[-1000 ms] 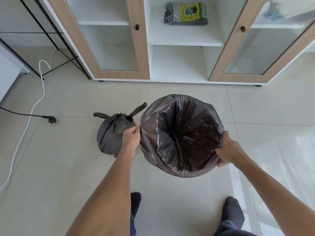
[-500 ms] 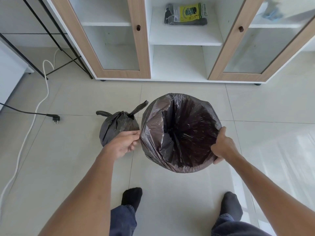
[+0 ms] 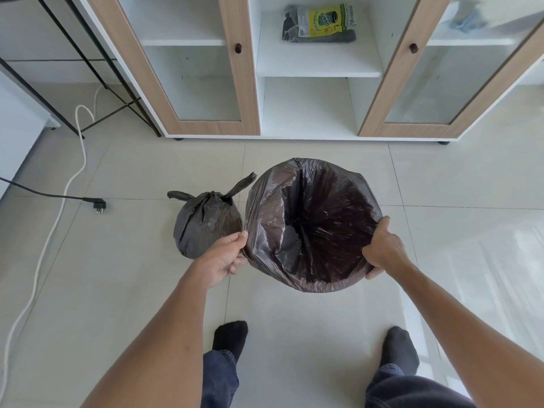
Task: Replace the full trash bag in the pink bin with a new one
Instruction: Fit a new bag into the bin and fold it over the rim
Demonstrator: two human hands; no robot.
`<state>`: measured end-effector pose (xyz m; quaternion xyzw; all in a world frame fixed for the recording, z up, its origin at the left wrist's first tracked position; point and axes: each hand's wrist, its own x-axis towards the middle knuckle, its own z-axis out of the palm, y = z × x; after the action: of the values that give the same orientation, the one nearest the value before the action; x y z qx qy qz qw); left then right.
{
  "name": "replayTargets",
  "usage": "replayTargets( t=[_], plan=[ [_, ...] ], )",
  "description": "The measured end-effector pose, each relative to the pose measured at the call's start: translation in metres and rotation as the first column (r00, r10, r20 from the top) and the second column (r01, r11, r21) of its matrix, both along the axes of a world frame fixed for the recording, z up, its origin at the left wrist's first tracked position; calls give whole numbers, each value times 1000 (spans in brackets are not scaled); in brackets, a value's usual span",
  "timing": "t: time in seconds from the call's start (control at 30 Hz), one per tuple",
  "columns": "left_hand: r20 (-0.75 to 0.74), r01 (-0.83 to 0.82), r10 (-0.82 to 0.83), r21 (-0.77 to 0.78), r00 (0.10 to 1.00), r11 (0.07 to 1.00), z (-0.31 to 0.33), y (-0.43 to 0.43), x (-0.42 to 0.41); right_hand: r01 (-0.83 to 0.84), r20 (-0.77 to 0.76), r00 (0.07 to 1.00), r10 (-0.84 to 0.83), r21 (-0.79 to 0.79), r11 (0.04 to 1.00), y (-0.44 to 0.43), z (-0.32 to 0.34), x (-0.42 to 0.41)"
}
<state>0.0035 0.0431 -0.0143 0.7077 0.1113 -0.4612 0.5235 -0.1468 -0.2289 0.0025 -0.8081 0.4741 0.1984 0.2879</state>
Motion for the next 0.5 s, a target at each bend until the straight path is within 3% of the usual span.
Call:
replayTargets(
  t=[0.13, 0.3, 0.43, 0.5],
  plan=[
    [127, -44, 27, 140, 992, 989, -14, 3, -3, 0, 6, 1000, 0, 9, 1000, 0, 2, 0],
    [267, -59, 3, 200, 964, 978, -24, -7, -4, -7, 0, 1000, 7, 5, 1000, -1, 0, 1],
    [225, -39, -22, 261, 974, 965, -21, -16, 13, -2, 0, 1000, 2, 3, 1000, -1, 0, 3],
    [217, -94, 40, 247, 975, 964, -16, -18, 27, -5, -8, 1000, 5, -6, 1000, -1, -1, 3]
  ],
)
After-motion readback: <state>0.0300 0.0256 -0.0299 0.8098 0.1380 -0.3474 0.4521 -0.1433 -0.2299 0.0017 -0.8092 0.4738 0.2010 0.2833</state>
